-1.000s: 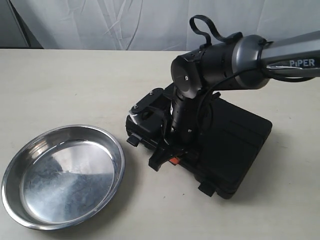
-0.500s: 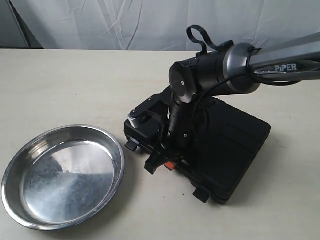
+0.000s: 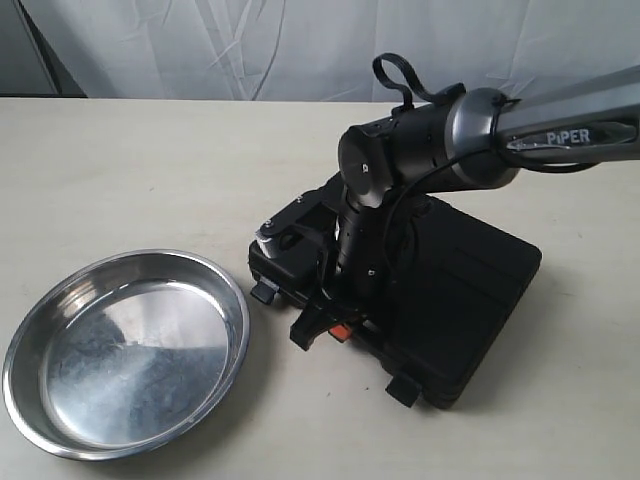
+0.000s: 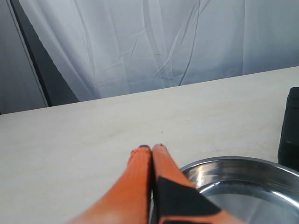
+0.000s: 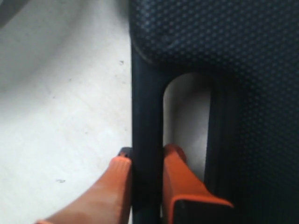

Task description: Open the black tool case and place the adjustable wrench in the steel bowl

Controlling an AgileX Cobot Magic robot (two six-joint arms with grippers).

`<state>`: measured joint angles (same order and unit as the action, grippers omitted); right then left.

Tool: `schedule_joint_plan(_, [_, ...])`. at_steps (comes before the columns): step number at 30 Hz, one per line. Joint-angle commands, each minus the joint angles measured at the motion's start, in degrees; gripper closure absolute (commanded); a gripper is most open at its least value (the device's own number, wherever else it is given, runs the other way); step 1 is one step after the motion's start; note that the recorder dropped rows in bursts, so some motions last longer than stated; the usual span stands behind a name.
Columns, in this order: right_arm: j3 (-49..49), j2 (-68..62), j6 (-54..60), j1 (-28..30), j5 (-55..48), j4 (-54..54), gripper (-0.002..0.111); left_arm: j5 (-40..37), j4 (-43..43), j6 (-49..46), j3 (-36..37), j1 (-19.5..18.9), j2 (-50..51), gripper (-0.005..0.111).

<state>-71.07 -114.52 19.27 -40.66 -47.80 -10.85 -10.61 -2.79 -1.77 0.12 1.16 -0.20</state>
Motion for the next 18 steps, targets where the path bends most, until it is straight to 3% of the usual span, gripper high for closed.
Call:
schedule_joint_plan(1, [-0.12, 2.94, 0.40, -0.03, -1.02, -1.19, 0.108, 0.33, 0.09, 0.05, -0.12, 0.06, 0.20, 0.106])
schedule_joint_plan(8, [-0.12, 7.05, 0.19, -0.03, -3.30, -1.55, 0.108, 0.33, 0.09, 0.05, -0.12, 0.06, 0.20, 0.106])
schedule_joint_plan(18, [0.11, 0.71, 0.19, -0.03, -2.35, -6.45, 0.108, 0.33, 0.09, 0.05, -0.12, 0.06, 0.20, 0.106])
